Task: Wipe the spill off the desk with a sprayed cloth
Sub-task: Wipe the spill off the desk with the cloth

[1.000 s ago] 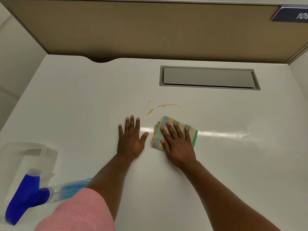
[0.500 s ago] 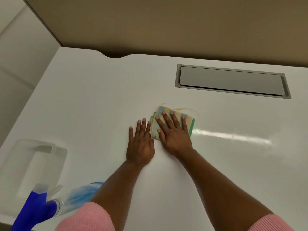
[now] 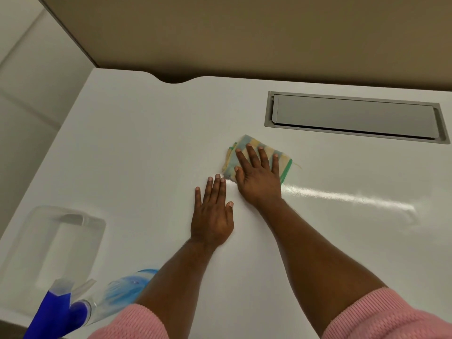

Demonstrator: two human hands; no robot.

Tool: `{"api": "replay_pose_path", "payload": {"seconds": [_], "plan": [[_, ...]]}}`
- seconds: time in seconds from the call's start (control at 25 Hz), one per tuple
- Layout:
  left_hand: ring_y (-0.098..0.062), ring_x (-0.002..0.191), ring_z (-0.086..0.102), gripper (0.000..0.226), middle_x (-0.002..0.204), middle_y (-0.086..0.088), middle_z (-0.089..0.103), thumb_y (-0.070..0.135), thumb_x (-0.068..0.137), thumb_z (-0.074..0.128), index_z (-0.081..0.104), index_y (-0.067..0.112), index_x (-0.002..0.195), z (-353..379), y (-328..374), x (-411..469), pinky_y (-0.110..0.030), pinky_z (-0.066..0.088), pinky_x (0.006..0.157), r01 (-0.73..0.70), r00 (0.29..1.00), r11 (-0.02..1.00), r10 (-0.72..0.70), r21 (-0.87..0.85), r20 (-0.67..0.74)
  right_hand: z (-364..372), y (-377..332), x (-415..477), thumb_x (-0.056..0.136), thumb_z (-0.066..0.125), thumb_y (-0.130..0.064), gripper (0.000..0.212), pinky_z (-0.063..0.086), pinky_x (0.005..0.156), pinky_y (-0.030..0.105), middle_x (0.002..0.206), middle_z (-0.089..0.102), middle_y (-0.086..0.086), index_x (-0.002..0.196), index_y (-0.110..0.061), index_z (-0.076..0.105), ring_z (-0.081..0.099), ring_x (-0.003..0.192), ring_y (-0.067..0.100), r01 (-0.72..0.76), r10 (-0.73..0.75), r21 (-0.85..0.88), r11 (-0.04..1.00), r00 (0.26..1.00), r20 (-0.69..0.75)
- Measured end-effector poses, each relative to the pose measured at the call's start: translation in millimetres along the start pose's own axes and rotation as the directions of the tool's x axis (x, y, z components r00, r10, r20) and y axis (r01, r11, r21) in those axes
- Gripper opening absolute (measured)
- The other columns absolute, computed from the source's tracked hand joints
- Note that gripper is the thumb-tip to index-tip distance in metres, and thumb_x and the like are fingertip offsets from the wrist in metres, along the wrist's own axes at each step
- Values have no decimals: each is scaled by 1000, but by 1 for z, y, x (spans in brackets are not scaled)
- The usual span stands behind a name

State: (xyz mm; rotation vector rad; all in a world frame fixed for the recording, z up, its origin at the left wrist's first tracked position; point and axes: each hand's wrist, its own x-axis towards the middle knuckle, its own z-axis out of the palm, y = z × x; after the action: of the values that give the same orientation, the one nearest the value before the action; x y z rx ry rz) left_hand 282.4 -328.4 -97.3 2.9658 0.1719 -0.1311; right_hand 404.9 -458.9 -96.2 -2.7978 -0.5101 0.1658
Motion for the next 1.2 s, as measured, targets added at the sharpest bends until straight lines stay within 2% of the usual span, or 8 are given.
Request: {"api": "replay_pose_path", "payload": {"seconds": [0.2, 0.48, 0.76, 0.96, 1.08, 1.2], "plan": [[-21, 158, 3, 64, 171, -6, 12, 34, 103, 28, 14, 11, 161, -2, 2, -2, -54, 9, 126, -5, 1000, 999, 4, -51, -10, -6, 26, -3, 107, 23, -49, 56, -8, 125, 56, 171, 18, -2, 162, -35, 22, 4, 159, 24, -130, 131, 23, 991, 990, -55], [-20, 158, -1, 64, 171, -4, 6, 32, 104, 30, 10, 12, 162, 2, 1, -1, -52, 4, 127, 11, 1000, 998, -12, -67, -10, -28, 99, -53, 107, 25, -46, 56, -6, 125, 57, 171, 20, -2, 162, -36, 23, 9, 159, 26, -347, 350, 46, 937, 931, -107], [-23, 158, 4, 63, 171, -8, 10, 32, 105, 29, 13, 9, 161, 7, -1, -1, -53, 5, 127, -4, 999, 999, 2, -53, -32, -31, 111, -115, 107, 24, -46, 57, -8, 125, 55, 173, 13, -3, 163, -38, 16, 4, 159, 24, -449, 452, 59, 892, 888, -88], [-24, 158, 5, 62, 171, -9, 11, 31, 105, 30, 14, 8, 161, 12, -2, -1, -54, 3, 127, -8, 999, 998, 6, -65, -37, -17, 74, -149, 107, 26, -46, 56, -10, 124, 56, 172, 15, -3, 162, -38, 19, 3, 159, 24, -416, 421, 66, 907, 902, -98], [-25, 158, 5, 61, 171, -9, 11, 30, 106, 31, 15, 9, 161, 10, -4, 1, -54, 5, 127, -27, 999, 996, 24, -85, -33, -5, 30, -163, 108, 27, -47, 55, -11, 124, 57, 172, 17, -3, 162, -37, 23, 1, 159, 24, -307, 314, 82, 948, 946, -83], [-27, 158, 8, 60, 170, -9, 12, 31, 106, 26, 16, 9, 161, 7, 0, -6, -53, 6, 127, 15, 998, 980, -25, -197, -52, 11, -10, -190, 108, 30, -46, 54, -10, 125, 56, 172, 17, -3, 161, -36, 26, -2, 159, 23, -172, 180, 99, 980, 981, -75]]}}
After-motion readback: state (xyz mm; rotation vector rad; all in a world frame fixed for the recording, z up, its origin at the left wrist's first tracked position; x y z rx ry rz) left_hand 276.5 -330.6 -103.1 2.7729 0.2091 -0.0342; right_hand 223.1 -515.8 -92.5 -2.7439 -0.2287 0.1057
